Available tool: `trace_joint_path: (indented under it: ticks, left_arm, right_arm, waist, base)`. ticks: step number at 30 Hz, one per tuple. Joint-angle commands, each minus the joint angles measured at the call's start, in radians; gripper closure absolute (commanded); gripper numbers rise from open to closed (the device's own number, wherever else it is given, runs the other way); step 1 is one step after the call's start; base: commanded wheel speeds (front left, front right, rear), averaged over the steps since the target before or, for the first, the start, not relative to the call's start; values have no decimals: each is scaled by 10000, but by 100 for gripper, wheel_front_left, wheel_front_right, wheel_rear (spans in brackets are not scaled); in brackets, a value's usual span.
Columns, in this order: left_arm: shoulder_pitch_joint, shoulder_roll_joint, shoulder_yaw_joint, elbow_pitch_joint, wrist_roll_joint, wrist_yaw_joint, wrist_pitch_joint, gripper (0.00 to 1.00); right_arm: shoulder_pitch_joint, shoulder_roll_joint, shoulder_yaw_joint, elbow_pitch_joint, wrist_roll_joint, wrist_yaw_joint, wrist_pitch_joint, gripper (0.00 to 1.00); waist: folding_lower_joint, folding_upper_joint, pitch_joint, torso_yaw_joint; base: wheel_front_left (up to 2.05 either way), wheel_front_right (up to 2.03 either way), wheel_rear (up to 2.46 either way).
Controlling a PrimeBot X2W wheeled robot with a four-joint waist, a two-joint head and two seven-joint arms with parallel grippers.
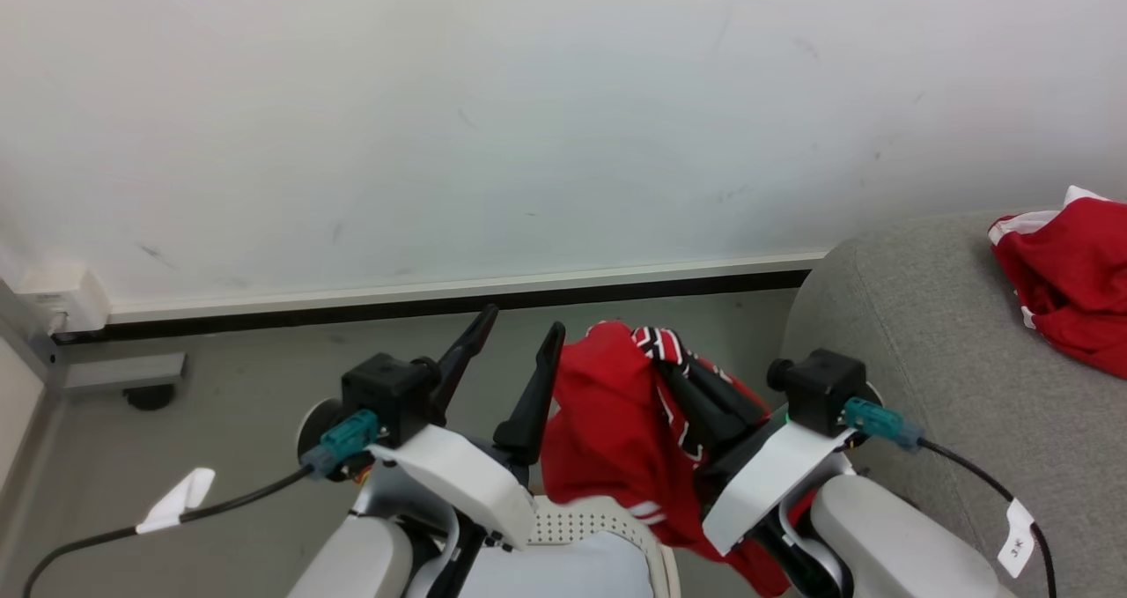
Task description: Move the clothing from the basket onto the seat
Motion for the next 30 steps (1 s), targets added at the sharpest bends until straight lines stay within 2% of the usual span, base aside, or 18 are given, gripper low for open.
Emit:
trace_joint_path:
  ticks: [1,9,16,22,30]
  left_arm:
    - [163,78,-22,27,48,-23,7,0]
    - [343,150,-139,53,-80,-46,68,0]
    - [445,245,-154,5,-139,6,109,0]
    - [588,318,-154,-34,-200,43,122,0]
    - [648,238,-297,-24,-253,68,74,0]
  right_arm:
    - [54,-58,-148,-83,-117,-22,-2,100]
    - [243,-287,-1182,-341,-434,-22,-3,100]
    - [399,-378,-1616,-597,-762,-22,-2,100]
    - [498,-557,-1898,-819,-1053,-22,-2,100]
    - [790,-969,-2758,-1502,-1550,-22,-3,100]
  waist:
    - [-1,0,-4,-18]
    - [-1,0,-26,-123]
    - [-1,0,25,-457]
    - [-1,0,176,-1241]
    - [-1,0,613,-2594]
  base:
    - [0,0,0]
    - [0,0,0]
    - [0,0,0]
    - [0,0,0]
    - [0,0,0]
